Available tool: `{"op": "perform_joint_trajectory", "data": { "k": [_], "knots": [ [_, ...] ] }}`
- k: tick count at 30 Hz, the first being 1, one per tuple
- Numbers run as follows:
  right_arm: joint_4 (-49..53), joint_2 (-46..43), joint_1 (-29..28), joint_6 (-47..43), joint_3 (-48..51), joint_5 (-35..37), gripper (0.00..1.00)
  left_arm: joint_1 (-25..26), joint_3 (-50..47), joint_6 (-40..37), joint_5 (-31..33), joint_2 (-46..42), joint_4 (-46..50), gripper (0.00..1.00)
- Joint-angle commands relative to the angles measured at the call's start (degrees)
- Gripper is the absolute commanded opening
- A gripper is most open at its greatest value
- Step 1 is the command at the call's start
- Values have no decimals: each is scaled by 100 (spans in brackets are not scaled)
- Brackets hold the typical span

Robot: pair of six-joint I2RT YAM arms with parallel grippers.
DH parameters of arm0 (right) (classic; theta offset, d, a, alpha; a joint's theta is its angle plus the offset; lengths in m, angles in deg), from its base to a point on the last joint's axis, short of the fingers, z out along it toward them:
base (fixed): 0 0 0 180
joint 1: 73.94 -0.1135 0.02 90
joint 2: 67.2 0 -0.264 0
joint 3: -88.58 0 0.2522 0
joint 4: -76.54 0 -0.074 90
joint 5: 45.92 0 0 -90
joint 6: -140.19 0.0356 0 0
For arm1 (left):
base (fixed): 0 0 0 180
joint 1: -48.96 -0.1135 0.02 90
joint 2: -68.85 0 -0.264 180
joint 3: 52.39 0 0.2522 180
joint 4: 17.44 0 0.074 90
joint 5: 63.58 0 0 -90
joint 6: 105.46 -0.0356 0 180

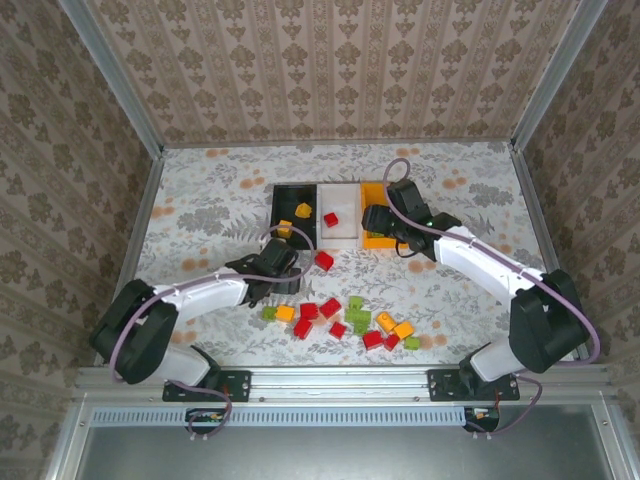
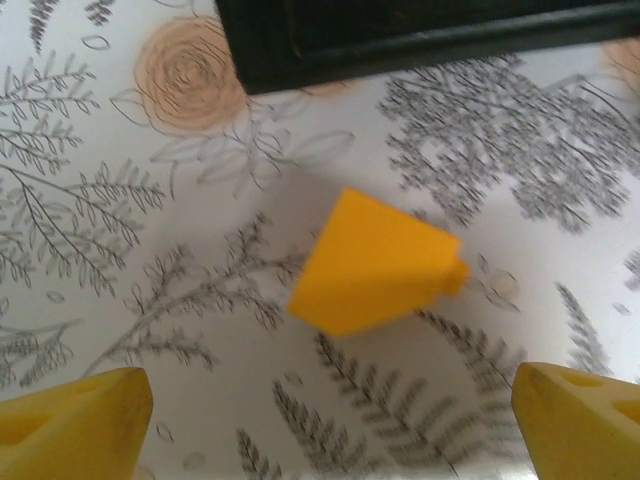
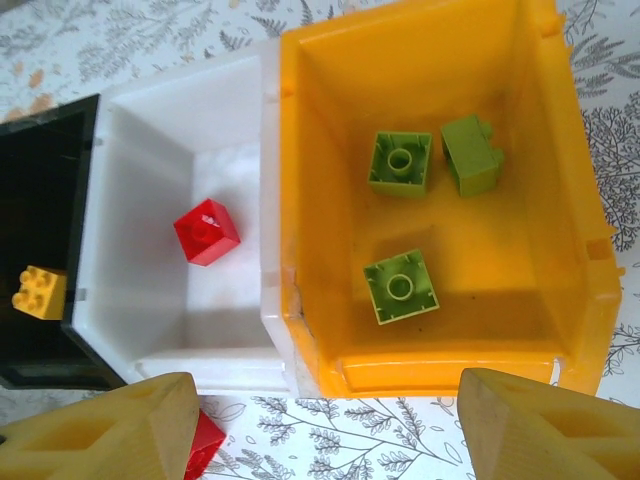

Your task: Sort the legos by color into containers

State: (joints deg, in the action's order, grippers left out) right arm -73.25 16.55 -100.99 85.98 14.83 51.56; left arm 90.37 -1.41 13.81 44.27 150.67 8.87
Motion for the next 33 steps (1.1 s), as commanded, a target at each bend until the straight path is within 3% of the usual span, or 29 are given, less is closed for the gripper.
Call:
{"op": "perform_joint_trajectory", "data": {
  "k": [1, 7, 11, 21, 29, 33],
  "knots": [
    [-90, -269, 27, 26, 72, 47, 71, -151, 115, -191, 247, 270, -644, 92],
    [-103, -562, 76, 45, 154, 50, 71, -220, 166, -260, 112, 808, -1227, 85],
    [-77, -678, 86, 31, 176, 102, 71, -226, 105, -147, 2, 921, -1322, 72],
    [-84, -721, 111, 68, 226, 141, 72, -46, -344, 216, -54, 27, -918, 42],
    [-152, -897, 112, 187, 573, 12, 72, 182, 150, 211, -34, -1436, 118, 39],
    [-219, -982, 111, 287, 892, -95, 72, -61, 1169, -96, -158, -890, 426, 38]
  ]
}}
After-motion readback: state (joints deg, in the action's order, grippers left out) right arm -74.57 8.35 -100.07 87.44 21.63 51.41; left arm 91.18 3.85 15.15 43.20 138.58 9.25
